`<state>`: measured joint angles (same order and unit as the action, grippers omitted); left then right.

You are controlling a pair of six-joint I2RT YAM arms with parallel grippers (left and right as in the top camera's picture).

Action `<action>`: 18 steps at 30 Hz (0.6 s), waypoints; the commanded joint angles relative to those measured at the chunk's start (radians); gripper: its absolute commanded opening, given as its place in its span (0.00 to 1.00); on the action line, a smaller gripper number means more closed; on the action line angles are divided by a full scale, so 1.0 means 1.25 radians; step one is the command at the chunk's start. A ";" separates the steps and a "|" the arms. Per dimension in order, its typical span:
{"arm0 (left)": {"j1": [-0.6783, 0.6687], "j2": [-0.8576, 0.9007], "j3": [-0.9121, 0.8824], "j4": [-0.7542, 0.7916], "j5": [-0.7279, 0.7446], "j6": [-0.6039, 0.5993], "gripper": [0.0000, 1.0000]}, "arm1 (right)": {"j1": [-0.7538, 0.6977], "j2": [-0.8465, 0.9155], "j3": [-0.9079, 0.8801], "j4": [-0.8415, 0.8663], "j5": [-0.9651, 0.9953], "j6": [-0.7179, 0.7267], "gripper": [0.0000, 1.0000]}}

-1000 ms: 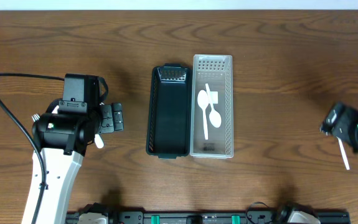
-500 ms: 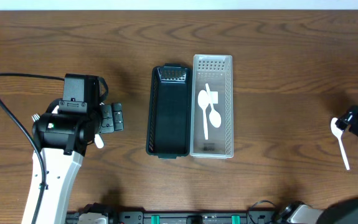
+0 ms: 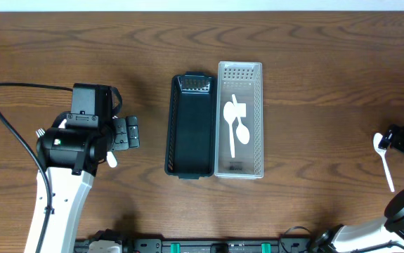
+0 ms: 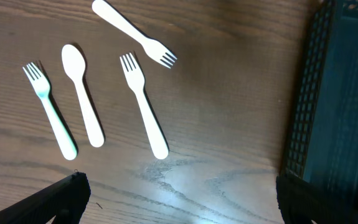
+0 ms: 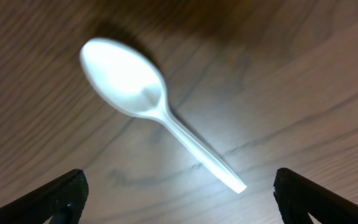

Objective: Pack container
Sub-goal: 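Reach the right gripper to the last spoon and grasp it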

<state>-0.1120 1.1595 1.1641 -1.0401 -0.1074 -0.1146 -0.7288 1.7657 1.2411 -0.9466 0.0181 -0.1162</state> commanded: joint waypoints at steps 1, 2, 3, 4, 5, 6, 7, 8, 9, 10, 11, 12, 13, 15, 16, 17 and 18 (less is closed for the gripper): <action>0.004 0.002 0.014 -0.002 0.002 0.007 0.98 | 0.013 0.022 -0.002 0.023 0.052 -0.007 0.97; 0.004 0.002 0.014 -0.002 0.002 0.007 0.98 | 0.019 0.028 -0.002 0.030 0.052 -0.015 0.95; 0.004 0.002 0.014 -0.002 0.002 0.007 0.98 | 0.022 0.033 -0.002 0.033 0.052 -0.023 0.92; 0.004 0.002 0.014 -0.002 0.002 0.007 0.98 | 0.028 0.040 -0.002 0.037 0.052 -0.032 0.91; 0.004 0.002 0.014 -0.002 0.002 0.007 0.98 | 0.032 0.046 -0.002 0.039 0.052 -0.037 0.90; 0.004 0.002 0.014 -0.002 0.002 0.007 0.98 | 0.036 0.052 -0.002 0.042 0.052 -0.037 0.90; 0.004 0.002 0.014 -0.002 0.002 0.007 0.98 | 0.039 0.056 -0.002 0.045 0.051 -0.038 0.91; 0.004 0.002 0.014 -0.002 0.002 0.007 0.98 | 0.043 0.061 -0.003 0.048 0.052 -0.038 0.91; 0.004 0.002 0.014 -0.002 0.002 0.007 0.98 | 0.047 0.065 -0.003 0.049 0.052 -0.040 0.91; 0.004 0.002 0.014 -0.002 0.002 0.007 0.98 | 0.050 0.068 -0.004 0.049 0.052 -0.040 0.91; 0.004 0.002 0.014 -0.002 0.002 0.007 0.98 | 0.055 0.069 -0.009 0.052 0.058 -0.040 0.92; 0.004 0.002 0.014 -0.002 0.002 0.007 0.98 | 0.056 0.070 -0.014 0.057 0.062 -0.040 0.92; 0.004 0.002 0.014 -0.002 0.002 0.007 0.98 | 0.059 0.070 -0.023 0.064 0.070 -0.040 0.92; 0.004 0.002 0.014 -0.002 0.002 0.007 0.98 | 0.059 0.070 -0.038 0.074 0.076 -0.040 0.92; 0.004 0.002 0.014 -0.002 0.002 0.007 0.98 | 0.059 0.070 -0.049 0.082 0.076 -0.040 0.92; 0.004 0.002 0.014 -0.002 0.002 0.007 0.98 | 0.059 0.070 -0.063 0.094 0.076 -0.040 0.93; 0.004 0.002 0.014 -0.002 0.002 0.007 0.98 | 0.059 0.070 -0.075 0.104 0.076 -0.040 0.93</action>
<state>-0.1120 1.1595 1.1641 -1.0401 -0.1078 -0.1146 -0.6632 1.8450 1.1862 -0.8318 0.0898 -0.1482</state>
